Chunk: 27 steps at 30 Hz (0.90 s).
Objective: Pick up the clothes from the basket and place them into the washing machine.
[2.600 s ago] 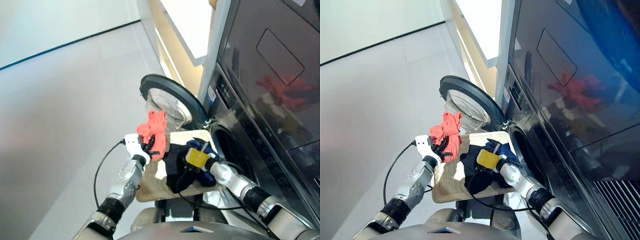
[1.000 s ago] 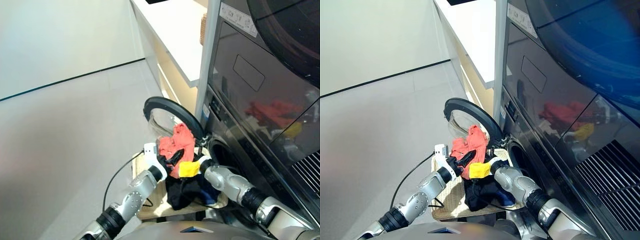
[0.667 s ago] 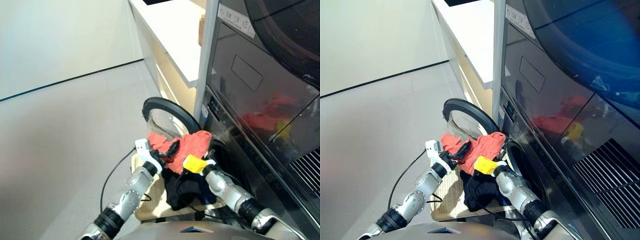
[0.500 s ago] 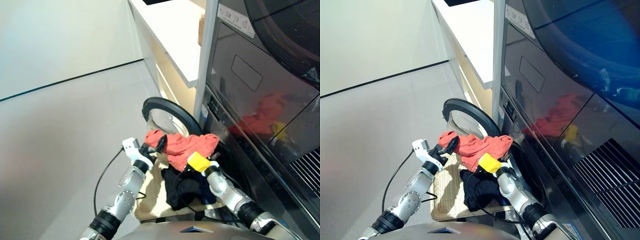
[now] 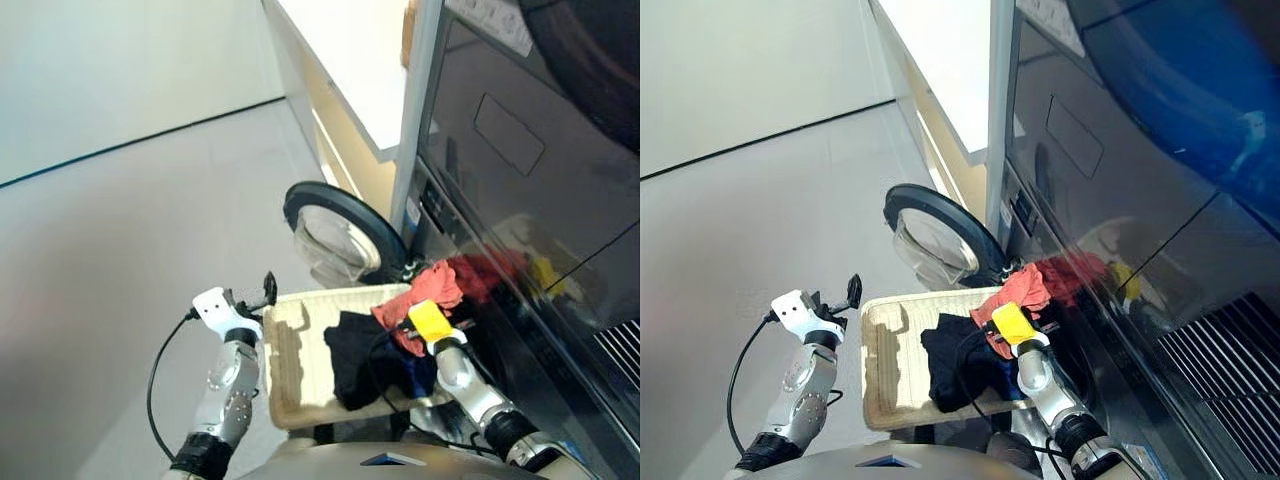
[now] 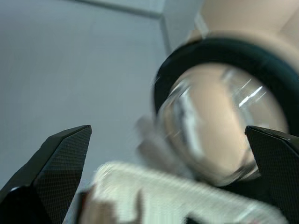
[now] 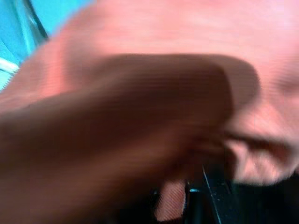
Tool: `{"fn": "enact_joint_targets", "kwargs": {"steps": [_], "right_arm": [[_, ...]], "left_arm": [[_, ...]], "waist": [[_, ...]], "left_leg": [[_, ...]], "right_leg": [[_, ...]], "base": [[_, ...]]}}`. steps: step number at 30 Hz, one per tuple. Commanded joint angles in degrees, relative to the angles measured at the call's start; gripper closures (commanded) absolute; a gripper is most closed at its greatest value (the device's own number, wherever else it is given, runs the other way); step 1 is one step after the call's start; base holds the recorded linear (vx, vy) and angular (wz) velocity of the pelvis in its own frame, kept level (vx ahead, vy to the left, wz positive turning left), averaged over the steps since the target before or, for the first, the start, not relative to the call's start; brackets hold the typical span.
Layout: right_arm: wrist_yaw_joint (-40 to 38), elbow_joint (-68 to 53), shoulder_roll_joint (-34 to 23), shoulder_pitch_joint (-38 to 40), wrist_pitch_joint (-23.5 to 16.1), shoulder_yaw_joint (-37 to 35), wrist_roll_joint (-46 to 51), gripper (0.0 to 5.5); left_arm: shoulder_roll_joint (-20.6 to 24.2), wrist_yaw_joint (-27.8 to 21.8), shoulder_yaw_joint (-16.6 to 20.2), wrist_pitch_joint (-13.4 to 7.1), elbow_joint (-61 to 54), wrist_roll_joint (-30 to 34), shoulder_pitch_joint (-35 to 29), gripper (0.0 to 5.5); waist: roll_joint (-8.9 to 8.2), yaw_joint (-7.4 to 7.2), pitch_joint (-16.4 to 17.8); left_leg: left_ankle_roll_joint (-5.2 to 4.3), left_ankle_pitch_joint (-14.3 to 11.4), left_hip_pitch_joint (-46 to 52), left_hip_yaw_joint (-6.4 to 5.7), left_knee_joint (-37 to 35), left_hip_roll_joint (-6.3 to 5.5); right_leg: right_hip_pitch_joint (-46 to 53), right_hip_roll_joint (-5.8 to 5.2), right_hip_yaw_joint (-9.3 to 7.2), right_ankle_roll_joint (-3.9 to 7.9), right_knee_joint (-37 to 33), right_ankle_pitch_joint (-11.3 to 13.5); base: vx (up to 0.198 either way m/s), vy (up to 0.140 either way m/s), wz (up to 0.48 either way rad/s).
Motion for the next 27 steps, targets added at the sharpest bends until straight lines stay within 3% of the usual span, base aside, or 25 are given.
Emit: {"fn": "enact_joint_targets", "kwargs": {"steps": [1, 7, 14, 16, 17, 22, 27], "right_arm": [[-2.42, -0.37, 2.65, -8.39, -5.81, -1.63, 6.03, 5.50], [-2.59, 0.77, 5.11, -13.74, -10.33, -5.67, 21.57, 5.50], [-2.93, 2.16, 7.56, -21.78, -16.11, -11.61, 37.58, 5.50], [-3.26, 2.48, 7.26, -24.57, -17.27, -13.47, 40.30, 5.50], [-3.88, 3.23, 6.85, -26.11, -17.62, -14.67, 41.35, 5.50], [-6.55, 7.85, 4.67, -34.87, -19.17, -19.97, 45.62, 5.50], [-6.92, 12.56, 1.05, -42.99, -20.68, -23.72, 51.00, 5.50]], "left_arm": [[1.36, 1.28, -0.13, -4.76, 1.38, 4.77, -6.52, 0.00], [1.15, 3.88, -1.96, -5.33, 7.08, 8.11, -10.66, 0.00], [0.97, 6.10, -3.01, -5.68, 11.35, 9.69, -14.16, 0.00], [1.31, 6.35, -3.00, -5.60, 11.57, 9.90, -13.96, 0.00], [1.48, 6.49, -2.95, -5.31, 12.24, 9.77, -13.92, 0.00], [3.09, 6.31, -2.88, -5.20, 12.01, 9.35, -12.75, 0.00], [3.26, 6.00, -4.01, -4.86, 13.75, 8.65, -14.22, 0.00]], "waist": [[-2.16, 1.11, 4.58], [-1.95, 1.53, 8.18], [0.01, 1.88, 9.88], [0.73, 2.29, 9.74], [1.36, 2.74, 9.69], [3.91, 4.38, 9.29], [5.84, 5.49, 9.54]], "left_leg": [[0.64, 2.69, -6.31, 1.76, 2.53, -4.07], [1.34, 1.61, -17.37, 2.10, 9.29, -4.50], [1.99, -1.26, -30.96, 2.55, 18.92, -4.65], [2.32, -2.27, -34.66, 2.80, 21.67, -4.72], [2.08, -4.50, -35.99, 2.42, 23.74, -4.60], [2.39, -7.44, -44.52, 2.99, 31.18, -4.56], [3.15, -10.04, -50.96, 3.53, 37.83, -4.08]], "right_leg": [[-3.64, -0.35, 1.34, 3.76, 5.90, -2.21], [-14.29, -1.37, 2.16, 2.93, 11.45, -2.83], [-27.89, -2.28, 3.28, 1.92, 20.54, -4.87], [-31.81, -2.05, 3.85, 1.63, 23.06, -5.76], [-33.51, -1.81, 4.34, 1.81, 25.56, -7.81], [-42.39, -1.53, 5.90, 1.38, 32.48, -9.87], [-49.89, -0.49, 7.79, 1.06, 39.07, -11.73]], "base": [[-0.141, 0.021, 0.029], [-0.109, 0.025, 0.039], [-0.068, 0.016, 0.061], [0.000, 0.015, 0.195], [0.000, 0.000, 0.000], [0.000, 0.000, 0.000], [0.000, 0.000, 0.000]]}}
